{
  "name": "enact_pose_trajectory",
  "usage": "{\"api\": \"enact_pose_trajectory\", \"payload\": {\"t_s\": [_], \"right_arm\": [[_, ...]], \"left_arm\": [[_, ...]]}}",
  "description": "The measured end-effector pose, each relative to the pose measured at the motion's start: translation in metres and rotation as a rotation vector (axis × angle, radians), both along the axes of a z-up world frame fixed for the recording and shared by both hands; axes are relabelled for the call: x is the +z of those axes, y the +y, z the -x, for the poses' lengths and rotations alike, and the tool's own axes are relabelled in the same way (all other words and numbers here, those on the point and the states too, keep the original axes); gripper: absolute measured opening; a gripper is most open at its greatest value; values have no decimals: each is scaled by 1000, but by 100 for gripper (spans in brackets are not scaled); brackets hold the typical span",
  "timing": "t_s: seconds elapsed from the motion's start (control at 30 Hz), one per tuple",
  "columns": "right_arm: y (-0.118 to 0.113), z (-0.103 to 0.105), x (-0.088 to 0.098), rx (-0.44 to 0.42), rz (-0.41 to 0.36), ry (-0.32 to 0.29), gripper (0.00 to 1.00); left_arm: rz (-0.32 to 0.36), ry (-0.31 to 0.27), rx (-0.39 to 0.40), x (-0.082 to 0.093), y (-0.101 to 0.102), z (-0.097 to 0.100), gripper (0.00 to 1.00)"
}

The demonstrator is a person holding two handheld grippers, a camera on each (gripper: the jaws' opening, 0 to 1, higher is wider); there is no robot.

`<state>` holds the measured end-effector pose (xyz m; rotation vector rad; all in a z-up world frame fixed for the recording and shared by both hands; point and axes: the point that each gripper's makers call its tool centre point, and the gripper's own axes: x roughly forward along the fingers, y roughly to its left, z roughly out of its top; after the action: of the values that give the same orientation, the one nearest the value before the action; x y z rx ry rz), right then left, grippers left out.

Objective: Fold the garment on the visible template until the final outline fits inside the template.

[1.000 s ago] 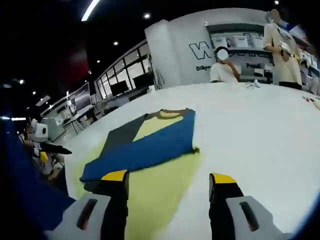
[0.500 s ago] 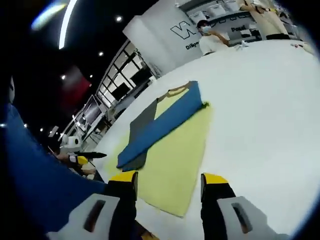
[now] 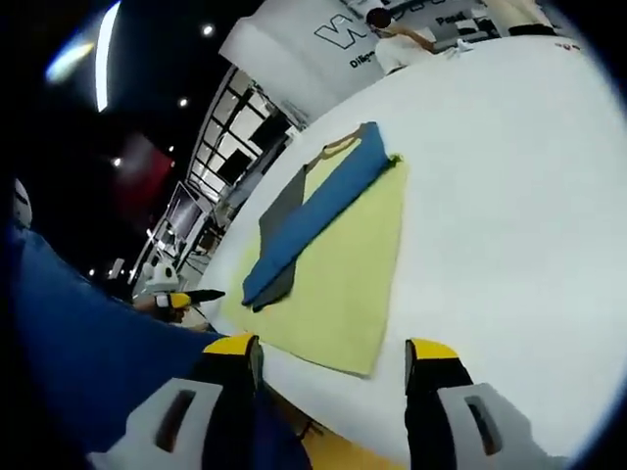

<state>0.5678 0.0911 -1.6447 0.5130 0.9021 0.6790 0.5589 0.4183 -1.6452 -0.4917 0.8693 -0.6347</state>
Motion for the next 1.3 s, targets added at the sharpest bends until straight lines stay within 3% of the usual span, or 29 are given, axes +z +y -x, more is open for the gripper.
{"api": "enact_pose_trajectory", "payload": {"t_s": [0.1,0.2,0.33,0.53,0.7,0.83,1.07,1.3], "right_arm": [[-1,0,-2,-4,9,15,50],[4,2,0,-9,-36,47,48],[10,3,-3,24,-1,41,42],[21,0,-3,32,-48,52,41],[32,-20,-3,-33,-115,28,40],[39,-25,-2,-26,-131,27,40],[31,-10,-3,14,-120,51,38],[18,-4,-11,-21,-65,62,26]], "left_arm": [[-25,17,-13,-4,0,5,68],[-22,23,-12,-6,2,4,61],[-14,23,-8,-8,-2,2,55],[10,17,8,-10,-7,-6,53],[24,-19,45,-7,-14,-23,54],[41,-6,64,-6,-14,-29,52],[36,9,44,-8,-13,-11,46],[13,35,49,-17,-5,2,29]]}}
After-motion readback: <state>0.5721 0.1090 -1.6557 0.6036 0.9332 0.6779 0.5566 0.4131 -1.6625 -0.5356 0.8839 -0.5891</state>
